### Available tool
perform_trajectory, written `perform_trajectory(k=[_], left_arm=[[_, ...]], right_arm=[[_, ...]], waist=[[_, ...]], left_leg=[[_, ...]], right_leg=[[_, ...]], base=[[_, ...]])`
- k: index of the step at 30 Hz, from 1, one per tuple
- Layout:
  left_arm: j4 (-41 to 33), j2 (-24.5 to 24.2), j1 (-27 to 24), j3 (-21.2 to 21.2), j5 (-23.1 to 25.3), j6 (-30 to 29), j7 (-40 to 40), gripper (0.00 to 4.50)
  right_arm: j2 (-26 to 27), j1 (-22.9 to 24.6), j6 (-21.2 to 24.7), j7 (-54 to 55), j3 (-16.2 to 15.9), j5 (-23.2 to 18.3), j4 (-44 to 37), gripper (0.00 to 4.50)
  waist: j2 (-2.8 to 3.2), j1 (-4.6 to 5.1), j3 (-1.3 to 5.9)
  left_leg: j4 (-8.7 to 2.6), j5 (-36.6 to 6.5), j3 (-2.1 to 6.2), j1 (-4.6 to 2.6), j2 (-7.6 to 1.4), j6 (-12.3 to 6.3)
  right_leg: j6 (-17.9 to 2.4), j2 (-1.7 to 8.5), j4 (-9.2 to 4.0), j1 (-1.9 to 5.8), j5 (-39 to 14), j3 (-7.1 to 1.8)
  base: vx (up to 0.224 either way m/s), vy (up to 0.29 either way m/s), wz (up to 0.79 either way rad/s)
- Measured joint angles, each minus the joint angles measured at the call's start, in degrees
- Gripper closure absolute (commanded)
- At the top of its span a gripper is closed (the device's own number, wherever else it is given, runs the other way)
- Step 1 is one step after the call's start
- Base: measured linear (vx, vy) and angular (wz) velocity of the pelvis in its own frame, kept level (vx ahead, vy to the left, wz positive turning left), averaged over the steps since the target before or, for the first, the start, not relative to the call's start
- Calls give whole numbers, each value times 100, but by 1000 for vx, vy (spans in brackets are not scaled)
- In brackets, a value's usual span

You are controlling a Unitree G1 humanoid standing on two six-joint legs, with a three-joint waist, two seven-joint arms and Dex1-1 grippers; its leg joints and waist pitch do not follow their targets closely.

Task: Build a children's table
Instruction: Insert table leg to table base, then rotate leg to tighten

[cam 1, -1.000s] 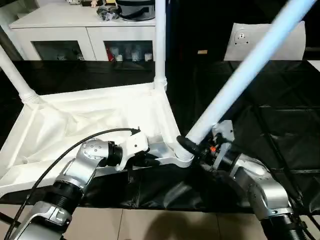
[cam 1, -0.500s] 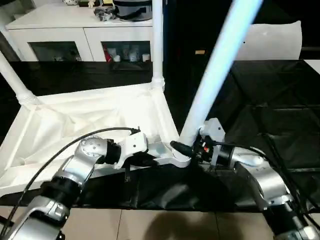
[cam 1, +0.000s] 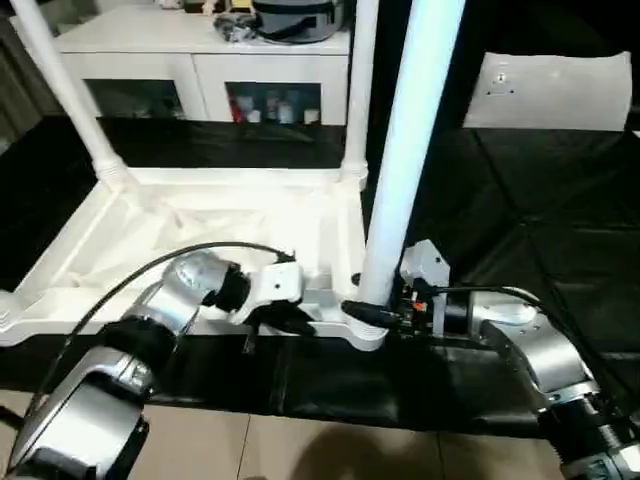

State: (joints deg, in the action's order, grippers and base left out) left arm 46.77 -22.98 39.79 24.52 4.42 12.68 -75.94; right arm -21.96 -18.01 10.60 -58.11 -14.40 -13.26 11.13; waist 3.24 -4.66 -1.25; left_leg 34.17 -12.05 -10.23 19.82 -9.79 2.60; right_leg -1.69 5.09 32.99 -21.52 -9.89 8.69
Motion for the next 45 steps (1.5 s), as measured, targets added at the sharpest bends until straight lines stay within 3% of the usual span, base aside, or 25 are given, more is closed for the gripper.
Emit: perform_trajectory(k=[4, 7, 10, 14, 17, 23, 27, 31, 32, 34, 36, 45], left_arm=[[86, -9, 18, -8, 16, 8, 0, 450], [4, -80, -83, -172, -35, -233, 30, 450], [-545, -174, -445, -417, -131, -809, 277, 450], [-2052, -135, -1246, -789, -293, -2128, 979, 450], [-2925, 152, -1687, -995, -342, -2986, 1586, 450], [-3743, 669, -1904, -1099, -240, -4012, 2565, 450], [-3987, 732, -1905, -1063, -154, -4366, 2831, 450], [-4069, 615, -1895, -984, -42, -4389, 2870, 450], [-4069, 597, -1893, -970, -25, -4386, 2886, 450], [-4069, 578, -1889, -947, -23, -4386, 2925, 450], [-4069, 549, -1887, -916, -24, -4373, 2935, 450], [-4073, 409, -1879, -844, -98, -4211, 2779, 450]], right_arm=[[98, 1, -13, 50, 1, 76, 39, 259], [357, 30, -162, 403, 2, 175, 127, 259], [646, 68, -337, 943, 72, 213, 270, 259], [1104, 76, -381, 1692, 297, 258, 404, 259], [1312, -19, -435, 2174, 462, 349, 567, 259], [1644, -475, -509, 2952, 655, 500, 1098, 259], [1799, -621, -508, 3152, 727, 548, 1254, 259], [1866, -670, -532, 3186, 731, 580, 1329, 259], [1878, -691, -574, 3188, 734, 581, 1387, 224], [1909, -700, -645, 3209, 733, 608, 1466, 224], [1917, -701, -673, 3196, 733, 608, 1504, 185], [1841, -424, -509, 2955, 749, 570, 1600, 124]], waist=[[4, 10, -4], [15, 110, -17], [33, 231, -34], [74, 462, -87], [46, 613, -102], [0, 583, -108], [-8, 542, -107], [-4, 529, -105], [-5, 529, -105], [-3, 530, -106], [1, 530, -106], [19, 467, -111]], left_leg=[[-10, -2, 0, -75, 1, 2], [-18, -1, 4, -93, 2, 3], [-16, -1, 12, -94, 3, 3], [-18, -1, 32, -71, 5, 3], [-20, -10, 32, -44, 20, -1], [-32, -15, 32, 40, 26, -6], [-58, -19, 32, 34, 18, 1], [-64, -24, 32, 29, -4, 10], [-64, -24, 32, 25, -6, 13], [-62, -23, 31, 23, -7, 14], [-60, -23, 31, 19, -7, 15], [-69, -27, 31, 27, -8, 19]], right_leg=[[2, 0, -2, 38, -10, 1], [2, 0, -3, 52, -19, 7], [5, 0, -8, 53, -21, 14], [6, 3, -89, 57, -22, 48], [7, 9, -114, 48, -23, 40], [-10, 7, -79, -32, -11, 23], [-24, -5, -59, -43, -2, 21], [-34, -31, -60, -46, -3, 19], [-37, -34, -60, -45, -2, 17], [-44, -35, -60, -44, 2, 16], [-44, -36, -60, -41, 2, 14], [-71, -41, -61, -47, 10, 11]], base=[[0, 0, 0], [0, 0, 0], [0, 0, 0], [0, 0, 0], [0, 0, 0], [0, 0, 0], [0, 0, 0], [0, 0, 0], [0, 0, 0], [0, 0, 0], [0, 0, 0], [0, 0, 0]])
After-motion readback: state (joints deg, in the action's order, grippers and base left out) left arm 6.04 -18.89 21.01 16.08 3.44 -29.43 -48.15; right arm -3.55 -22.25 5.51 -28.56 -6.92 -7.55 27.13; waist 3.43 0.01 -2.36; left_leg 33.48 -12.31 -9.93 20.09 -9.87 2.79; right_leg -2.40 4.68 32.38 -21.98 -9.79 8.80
